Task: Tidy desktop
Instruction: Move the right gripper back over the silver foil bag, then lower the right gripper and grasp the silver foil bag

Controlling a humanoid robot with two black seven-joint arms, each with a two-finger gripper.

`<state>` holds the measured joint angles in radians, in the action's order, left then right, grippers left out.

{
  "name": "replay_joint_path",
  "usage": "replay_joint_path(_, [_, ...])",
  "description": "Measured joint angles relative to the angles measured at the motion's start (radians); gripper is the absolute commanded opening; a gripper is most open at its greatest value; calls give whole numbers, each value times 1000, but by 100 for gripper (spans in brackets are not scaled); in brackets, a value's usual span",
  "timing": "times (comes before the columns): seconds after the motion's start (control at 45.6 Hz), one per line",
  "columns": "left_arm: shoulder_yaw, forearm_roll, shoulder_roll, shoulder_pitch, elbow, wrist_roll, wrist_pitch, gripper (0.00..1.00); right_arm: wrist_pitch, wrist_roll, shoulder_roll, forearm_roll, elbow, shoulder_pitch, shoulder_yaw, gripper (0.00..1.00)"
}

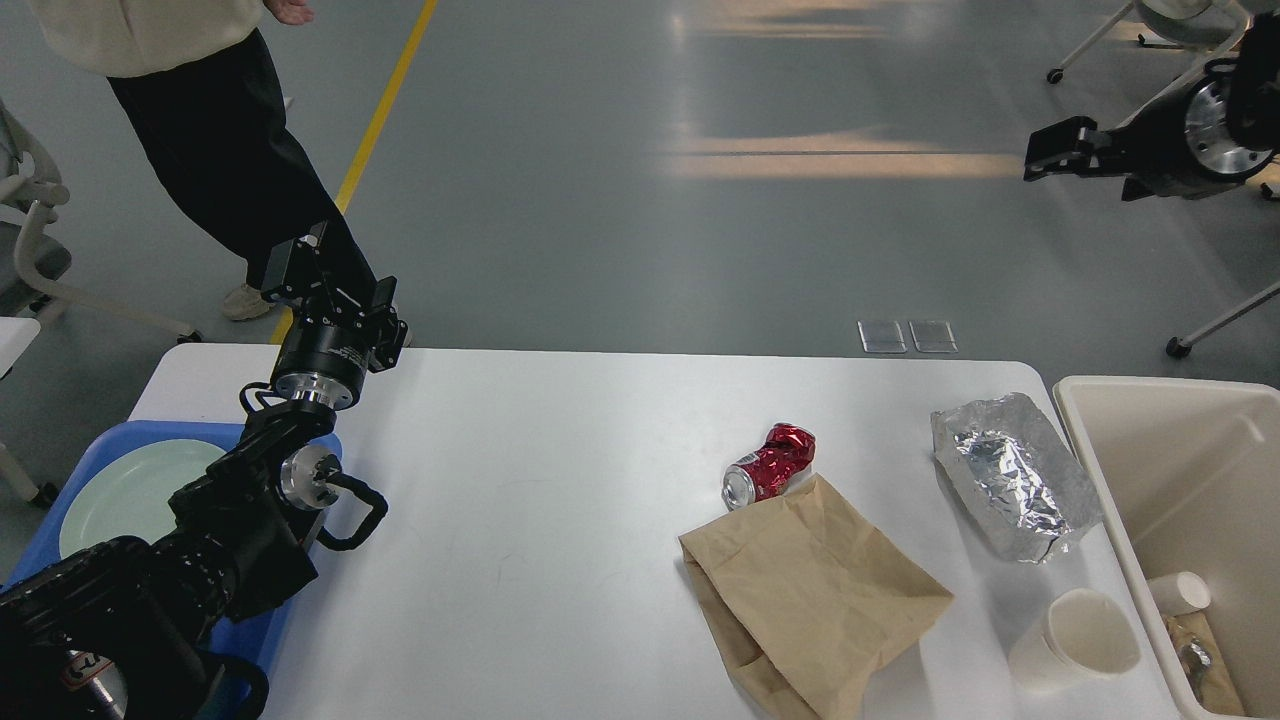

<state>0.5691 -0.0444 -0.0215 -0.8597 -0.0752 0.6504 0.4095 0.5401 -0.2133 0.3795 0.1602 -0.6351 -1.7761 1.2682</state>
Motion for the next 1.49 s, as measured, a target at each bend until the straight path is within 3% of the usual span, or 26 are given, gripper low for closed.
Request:
replay_joint_path(0.482, [0,0,0,-1,0,0,0,97,-28,0,-135,-14,-28,199,-9,100])
replay_joint_path(0.767, [0,0,0,-1,0,0,0,97,-168,0,-191,-38,-16,361,-6,100])
replay_joint_path(0.964, [0,0,0,-1,0,0,0,97,-168,0,-217,-200,-18,393,33,100])
replay_joint_path(1.49, [0,0,0,-1,0,0,0,97,-176,-2,-258,-209,32,468,54,100])
